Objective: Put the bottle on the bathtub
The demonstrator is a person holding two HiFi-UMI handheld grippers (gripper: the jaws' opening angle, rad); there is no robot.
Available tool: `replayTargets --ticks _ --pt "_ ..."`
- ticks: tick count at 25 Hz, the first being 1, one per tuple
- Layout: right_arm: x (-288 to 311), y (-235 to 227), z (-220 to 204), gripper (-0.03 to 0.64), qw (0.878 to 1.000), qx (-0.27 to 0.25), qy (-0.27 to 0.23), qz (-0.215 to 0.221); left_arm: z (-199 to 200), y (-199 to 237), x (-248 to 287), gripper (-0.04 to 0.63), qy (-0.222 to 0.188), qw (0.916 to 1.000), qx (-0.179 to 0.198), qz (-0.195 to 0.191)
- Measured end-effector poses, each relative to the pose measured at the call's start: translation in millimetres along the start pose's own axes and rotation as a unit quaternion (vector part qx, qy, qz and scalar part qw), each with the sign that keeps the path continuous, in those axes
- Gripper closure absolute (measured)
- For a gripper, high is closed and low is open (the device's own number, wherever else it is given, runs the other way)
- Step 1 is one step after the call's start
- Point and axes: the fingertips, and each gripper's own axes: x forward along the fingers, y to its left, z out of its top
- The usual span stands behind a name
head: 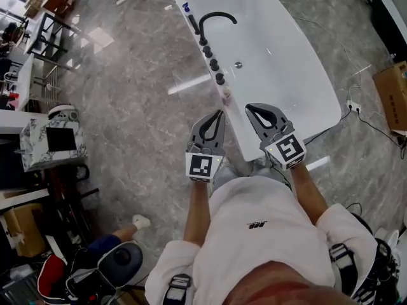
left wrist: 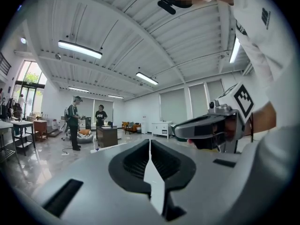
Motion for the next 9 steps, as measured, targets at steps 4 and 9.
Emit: replayTargets --ticks 4,9 --pt "-20.1 -1.3 15.9 0.623 1.0 -0.002 -0.012 0.005 20.4 -13.4 -4.7 0.581 -0.001 0.9999 0.007 0.01" --pt "-28.2 12.7 -1.1 0.623 1.0 -0.004 -0.022 0.008 -2.2 -23.5 -17.3 0.581 -0.003 0.9998 0.004 0.018"
